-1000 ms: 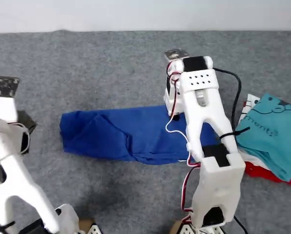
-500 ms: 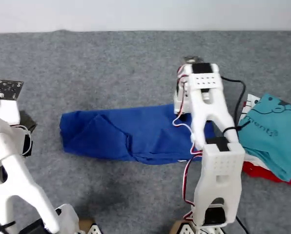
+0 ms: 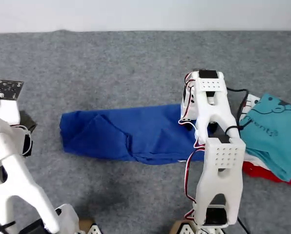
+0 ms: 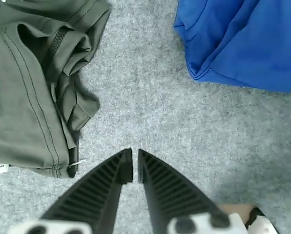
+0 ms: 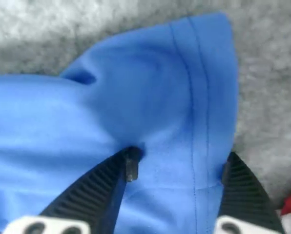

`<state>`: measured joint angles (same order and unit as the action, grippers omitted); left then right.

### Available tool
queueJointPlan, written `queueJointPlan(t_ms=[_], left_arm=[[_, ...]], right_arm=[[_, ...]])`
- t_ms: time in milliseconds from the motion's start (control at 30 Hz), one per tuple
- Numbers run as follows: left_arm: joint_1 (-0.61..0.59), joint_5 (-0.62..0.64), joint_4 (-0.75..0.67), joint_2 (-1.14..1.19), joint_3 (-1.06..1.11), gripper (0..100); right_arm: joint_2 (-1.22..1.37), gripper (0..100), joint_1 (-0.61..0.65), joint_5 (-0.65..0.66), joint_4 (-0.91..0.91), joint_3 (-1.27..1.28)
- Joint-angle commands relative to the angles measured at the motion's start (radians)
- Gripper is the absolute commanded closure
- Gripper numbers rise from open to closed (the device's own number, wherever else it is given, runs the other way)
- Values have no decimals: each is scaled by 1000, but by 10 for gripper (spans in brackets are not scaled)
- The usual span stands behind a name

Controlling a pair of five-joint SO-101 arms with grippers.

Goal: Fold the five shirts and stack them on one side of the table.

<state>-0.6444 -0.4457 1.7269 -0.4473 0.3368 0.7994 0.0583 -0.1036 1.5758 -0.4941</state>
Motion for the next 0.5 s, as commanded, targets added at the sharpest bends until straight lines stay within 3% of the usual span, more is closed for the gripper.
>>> queueJointPlan(t_ms=[0, 100, 467], left_arm=[[9, 11, 14, -29, -2, 967], [9, 11, 14, -29, -2, 967], [9, 9, 12, -29, -5, 967]], right_arm=[[-2, 864, 19, -6, 31, 11], [-48, 994, 24, -3, 38, 11], [-222, 988, -42, 196, 99, 11]])
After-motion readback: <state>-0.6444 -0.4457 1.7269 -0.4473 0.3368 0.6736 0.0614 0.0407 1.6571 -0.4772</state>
